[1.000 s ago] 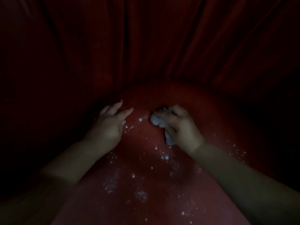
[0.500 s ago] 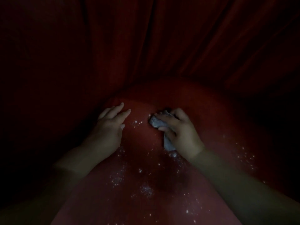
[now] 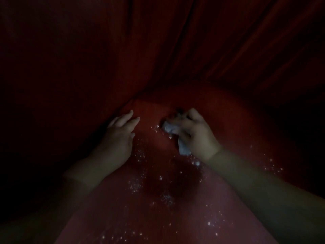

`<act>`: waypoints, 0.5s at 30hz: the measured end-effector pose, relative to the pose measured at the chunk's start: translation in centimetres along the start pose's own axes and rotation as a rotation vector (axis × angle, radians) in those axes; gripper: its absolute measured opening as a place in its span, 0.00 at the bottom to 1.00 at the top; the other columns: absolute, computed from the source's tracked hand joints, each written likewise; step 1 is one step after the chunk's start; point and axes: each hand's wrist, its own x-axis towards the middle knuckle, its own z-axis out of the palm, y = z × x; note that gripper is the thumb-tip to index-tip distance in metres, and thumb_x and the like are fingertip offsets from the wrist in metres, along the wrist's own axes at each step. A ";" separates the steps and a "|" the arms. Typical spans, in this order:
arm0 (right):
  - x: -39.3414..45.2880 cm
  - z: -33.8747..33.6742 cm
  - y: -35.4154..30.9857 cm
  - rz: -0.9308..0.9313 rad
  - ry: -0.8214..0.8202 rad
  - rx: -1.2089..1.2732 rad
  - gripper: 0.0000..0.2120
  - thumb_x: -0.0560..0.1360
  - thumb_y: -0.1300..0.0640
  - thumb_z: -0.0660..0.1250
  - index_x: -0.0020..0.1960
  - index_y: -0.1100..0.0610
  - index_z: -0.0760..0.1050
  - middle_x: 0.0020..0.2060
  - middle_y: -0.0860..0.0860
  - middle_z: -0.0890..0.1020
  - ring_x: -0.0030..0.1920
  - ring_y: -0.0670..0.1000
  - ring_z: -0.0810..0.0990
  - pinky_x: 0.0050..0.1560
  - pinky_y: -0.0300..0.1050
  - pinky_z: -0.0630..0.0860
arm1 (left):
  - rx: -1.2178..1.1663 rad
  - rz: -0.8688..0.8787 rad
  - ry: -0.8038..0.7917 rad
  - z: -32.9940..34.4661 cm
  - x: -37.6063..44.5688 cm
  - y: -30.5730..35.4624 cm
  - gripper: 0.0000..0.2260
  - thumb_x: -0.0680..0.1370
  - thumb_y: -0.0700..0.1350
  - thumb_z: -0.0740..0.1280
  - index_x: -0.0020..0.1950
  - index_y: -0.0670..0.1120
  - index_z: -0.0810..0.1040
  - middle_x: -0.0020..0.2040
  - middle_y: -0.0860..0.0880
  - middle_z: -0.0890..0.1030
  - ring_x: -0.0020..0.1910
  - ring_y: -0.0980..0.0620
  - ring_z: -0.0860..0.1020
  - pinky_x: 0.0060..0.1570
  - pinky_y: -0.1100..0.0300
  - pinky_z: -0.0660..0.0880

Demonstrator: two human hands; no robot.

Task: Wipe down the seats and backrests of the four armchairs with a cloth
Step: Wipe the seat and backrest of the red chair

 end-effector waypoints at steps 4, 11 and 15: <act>3.9 0.2 -0.5 0.296 0.255 0.177 0.17 0.76 0.64 0.65 0.37 0.43 0.68 0.41 0.47 0.73 0.40 0.39 0.73 0.49 0.36 0.69 | 0.013 -0.011 -0.013 0.1 -0.5 -0.9 0.22 0.81 0.41 0.60 0.75 0.51 0.64 0.78 0.56 0.56 0.76 0.55 0.52 0.71 0.64 0.48; -1.9 1.2 -3.1 0.076 0.003 0.102 0.17 0.73 0.66 0.68 0.61 0.56 0.78 0.49 0.56 0.73 0.49 0.50 0.73 0.50 0.28 0.67 | -0.020 -0.025 -0.006 0.4 -1.7 -1.5 0.24 0.81 0.42 0.60 0.76 0.53 0.61 0.78 0.58 0.53 0.75 0.58 0.49 0.70 0.64 0.46; 2.4 0.4 -2.2 0.122 0.090 0.045 0.17 0.76 0.61 0.62 0.63 0.53 0.76 0.52 0.56 0.73 0.52 0.55 0.73 0.51 0.37 0.66 | 0.004 -0.045 0.041 0.6 -2.7 -2.1 0.23 0.80 0.41 0.61 0.76 0.51 0.63 0.78 0.55 0.55 0.76 0.54 0.51 0.69 0.65 0.46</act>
